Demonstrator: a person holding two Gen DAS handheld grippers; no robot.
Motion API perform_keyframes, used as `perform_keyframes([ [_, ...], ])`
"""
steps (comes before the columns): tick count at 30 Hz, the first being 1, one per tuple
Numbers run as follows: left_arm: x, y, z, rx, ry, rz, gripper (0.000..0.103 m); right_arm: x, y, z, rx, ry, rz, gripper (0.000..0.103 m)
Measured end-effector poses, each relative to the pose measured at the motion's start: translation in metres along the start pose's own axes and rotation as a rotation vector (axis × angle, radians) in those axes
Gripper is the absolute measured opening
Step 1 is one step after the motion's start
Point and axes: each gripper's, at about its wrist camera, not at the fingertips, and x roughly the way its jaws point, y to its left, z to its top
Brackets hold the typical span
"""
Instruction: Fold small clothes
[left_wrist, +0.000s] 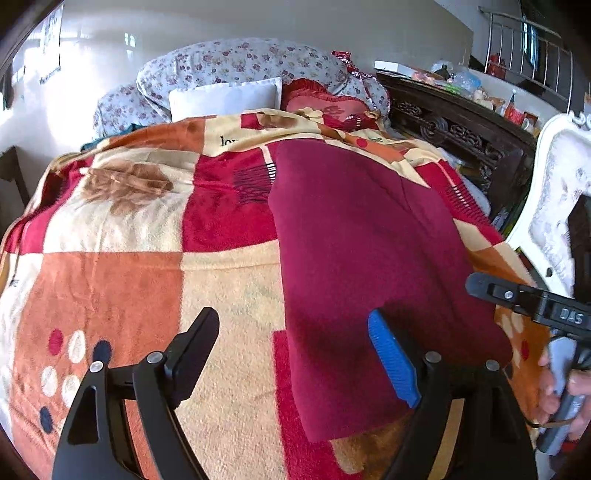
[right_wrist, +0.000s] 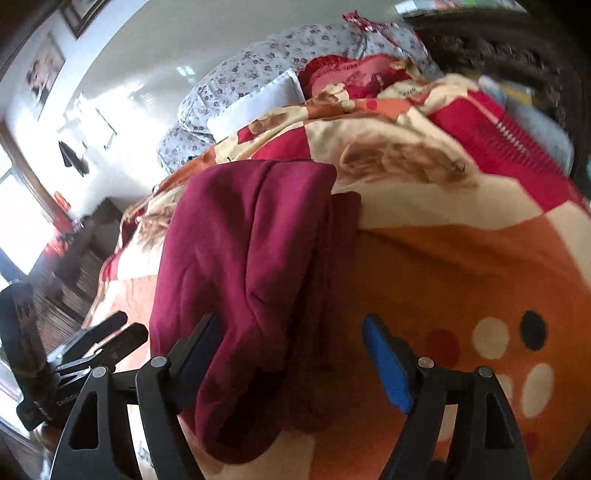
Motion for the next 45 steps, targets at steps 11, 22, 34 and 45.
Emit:
perform_keyframes([
  [11,0.044,0.017,0.005,-0.123,0.063,-0.200,0.087,0.049,-0.016,0.014,0.114,0.059,0.111,0.086],
  [22,0.050,-0.004,0.004,-0.087,0.061,-0.282,0.057,0.023,0.029,0.010,-0.106,-0.039,-0.020,0.047],
  [34,-0.068,0.029,-0.023,-0.061,-0.008,-0.226,0.053,-0.022,0.107,-0.040,-0.230,-0.003,0.133,0.046],
  [45,-0.047,0.066,-0.101,-0.150,0.124,-0.139,0.058,0.022,0.103,-0.093,-0.259,0.142,0.109,0.056],
])
